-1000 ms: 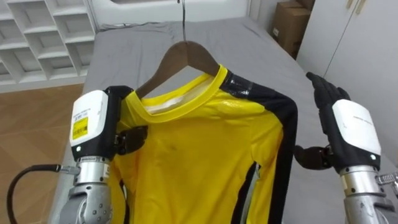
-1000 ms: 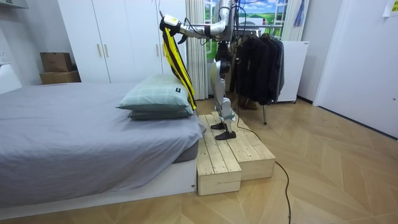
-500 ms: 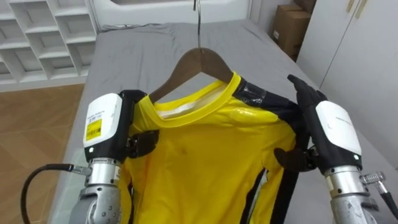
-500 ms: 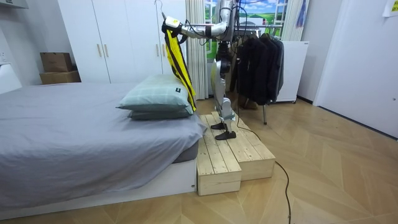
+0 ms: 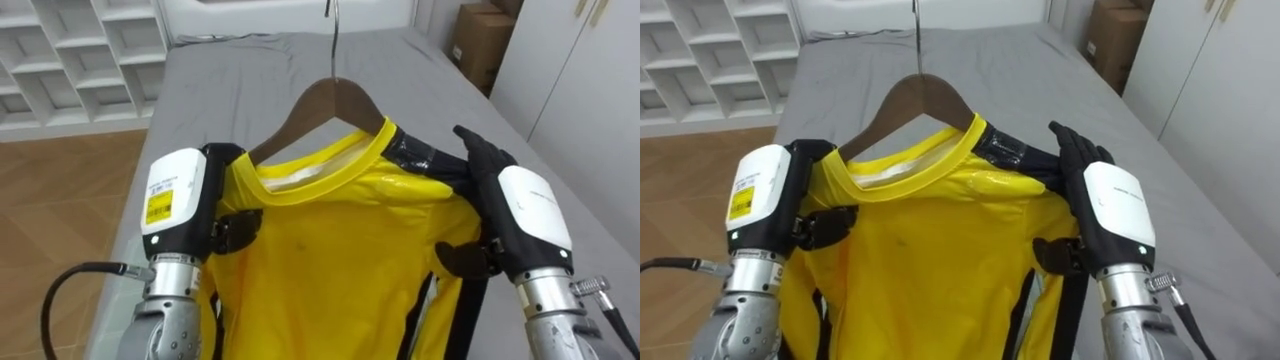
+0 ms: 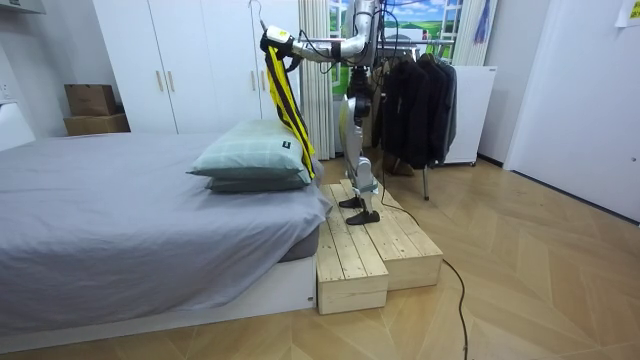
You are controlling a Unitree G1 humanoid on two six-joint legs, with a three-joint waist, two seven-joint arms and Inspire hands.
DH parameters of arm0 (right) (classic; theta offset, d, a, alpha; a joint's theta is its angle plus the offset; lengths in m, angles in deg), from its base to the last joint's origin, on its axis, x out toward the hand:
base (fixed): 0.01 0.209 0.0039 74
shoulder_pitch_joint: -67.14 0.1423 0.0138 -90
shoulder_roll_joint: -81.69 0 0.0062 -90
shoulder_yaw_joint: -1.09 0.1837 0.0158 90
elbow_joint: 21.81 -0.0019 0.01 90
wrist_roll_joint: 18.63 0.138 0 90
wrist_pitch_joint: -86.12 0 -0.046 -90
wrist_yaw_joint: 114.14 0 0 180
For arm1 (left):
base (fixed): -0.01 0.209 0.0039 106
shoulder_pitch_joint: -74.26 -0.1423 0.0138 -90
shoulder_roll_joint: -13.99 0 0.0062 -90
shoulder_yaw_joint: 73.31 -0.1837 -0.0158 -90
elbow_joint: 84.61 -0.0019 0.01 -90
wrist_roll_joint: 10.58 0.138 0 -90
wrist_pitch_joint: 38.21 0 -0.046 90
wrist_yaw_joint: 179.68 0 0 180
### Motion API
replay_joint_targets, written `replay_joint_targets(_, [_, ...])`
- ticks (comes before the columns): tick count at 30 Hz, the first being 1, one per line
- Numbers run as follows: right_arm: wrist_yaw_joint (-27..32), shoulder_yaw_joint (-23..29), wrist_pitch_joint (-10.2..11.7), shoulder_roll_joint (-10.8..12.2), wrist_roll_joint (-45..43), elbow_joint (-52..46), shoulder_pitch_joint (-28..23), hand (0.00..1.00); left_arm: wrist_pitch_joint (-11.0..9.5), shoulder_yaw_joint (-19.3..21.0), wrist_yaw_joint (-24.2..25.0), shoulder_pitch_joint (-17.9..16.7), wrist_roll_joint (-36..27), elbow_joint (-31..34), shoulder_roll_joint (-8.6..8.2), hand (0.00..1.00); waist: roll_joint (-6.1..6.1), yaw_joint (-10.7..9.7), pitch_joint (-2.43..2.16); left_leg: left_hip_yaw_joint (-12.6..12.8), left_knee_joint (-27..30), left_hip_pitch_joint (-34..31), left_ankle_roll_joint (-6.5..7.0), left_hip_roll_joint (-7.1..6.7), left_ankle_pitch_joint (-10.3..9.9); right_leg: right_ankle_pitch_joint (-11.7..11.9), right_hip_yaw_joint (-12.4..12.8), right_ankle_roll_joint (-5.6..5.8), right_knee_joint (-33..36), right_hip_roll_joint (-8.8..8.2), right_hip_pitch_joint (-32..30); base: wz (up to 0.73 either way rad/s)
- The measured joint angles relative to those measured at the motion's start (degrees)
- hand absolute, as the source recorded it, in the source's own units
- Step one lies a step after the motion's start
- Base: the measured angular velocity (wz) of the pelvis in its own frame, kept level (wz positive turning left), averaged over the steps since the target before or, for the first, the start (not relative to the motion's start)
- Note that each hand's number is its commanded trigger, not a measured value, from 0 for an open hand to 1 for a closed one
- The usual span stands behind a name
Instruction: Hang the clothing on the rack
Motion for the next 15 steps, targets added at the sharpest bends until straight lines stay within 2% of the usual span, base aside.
replay_joint_targets(6, [1.1,-0.3,-0.5,0.0,-4.6,0.8,0.4,0.00,0.5,-0.9,0.2,0.0,0.6,1.1,0.26,1.00,-0.32,0.4,0.18,0.0,-0.1,0.1,0.00,-0.01,0.0,0.0,0.0,0.00,0.0,0.02,0.0,0.00])
replay_joint_targets(9, [1.8,-0.4,-1.0,0.0,-4.7,0.9,1.1,0.00,1.4,-1.0,1.1,0.0,0.6,2.6,0.27,1.00,-0.61,0.5,0.36,0.0,-0.1,0.0,0.00,-0.02,0.0,0.0,0.0,0.00,-0.1,0.01,0.0,0.00])
replay_joint_targets(15, [3.1,-0.5,-1.1,0.1,-4.7,1.7,3.0,0.00,1.6,-1.4,2.3,0.0,2.4,5.2,-0.19,1.00,-0.96,0.7,0.39,0.0,-0.1,0.0,0.00,-0.01,0.0,0.0,0.0,0.00,-0.1,0.02,0.0,0.00])
